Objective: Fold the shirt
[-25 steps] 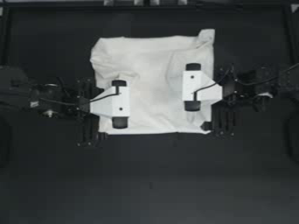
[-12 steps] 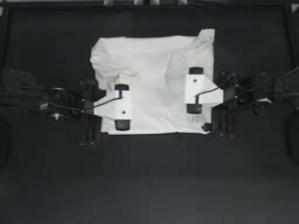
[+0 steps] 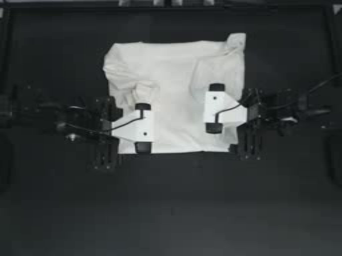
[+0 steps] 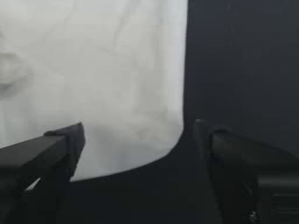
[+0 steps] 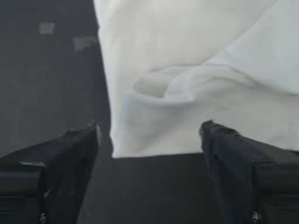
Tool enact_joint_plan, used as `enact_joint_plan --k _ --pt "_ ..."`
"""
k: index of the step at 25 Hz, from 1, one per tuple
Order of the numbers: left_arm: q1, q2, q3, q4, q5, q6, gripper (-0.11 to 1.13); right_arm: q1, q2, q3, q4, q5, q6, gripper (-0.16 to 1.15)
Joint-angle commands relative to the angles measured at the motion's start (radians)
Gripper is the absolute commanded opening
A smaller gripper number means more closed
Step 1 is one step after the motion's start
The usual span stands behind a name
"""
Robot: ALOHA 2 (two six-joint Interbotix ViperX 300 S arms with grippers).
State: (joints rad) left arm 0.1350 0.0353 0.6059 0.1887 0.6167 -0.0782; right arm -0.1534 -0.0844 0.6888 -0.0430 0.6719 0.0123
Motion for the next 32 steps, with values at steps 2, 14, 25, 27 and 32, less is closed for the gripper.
enact_joint_plan --k 2,14,25,27,32 --pt "0.002 -0.008 -0.008 0.003 -0.02 0.0 1.02 0.003 -0.006 0.002 0.003 -0.014 0.005 0.97" --pt "0.009 0.046 -0.008 0.003 -0.038 0.0 1.01 0.003 0.064 0.003 0.011 -0.057 0.006 0.97" --pt "0.032 0.083 -0.006 0.003 -0.043 0.002 1.0 0.014 0.118 0.006 0.023 -0.089 0.006 0.97" --pt "0.035 0.091 -0.009 0.003 -0.043 0.002 0.99 0.014 0.129 0.008 0.025 -0.098 0.006 0.97" --pt "0.041 0.094 -0.009 0.003 -0.043 0.0 0.86 0.012 0.143 0.009 0.025 -0.11 0.005 0.95"
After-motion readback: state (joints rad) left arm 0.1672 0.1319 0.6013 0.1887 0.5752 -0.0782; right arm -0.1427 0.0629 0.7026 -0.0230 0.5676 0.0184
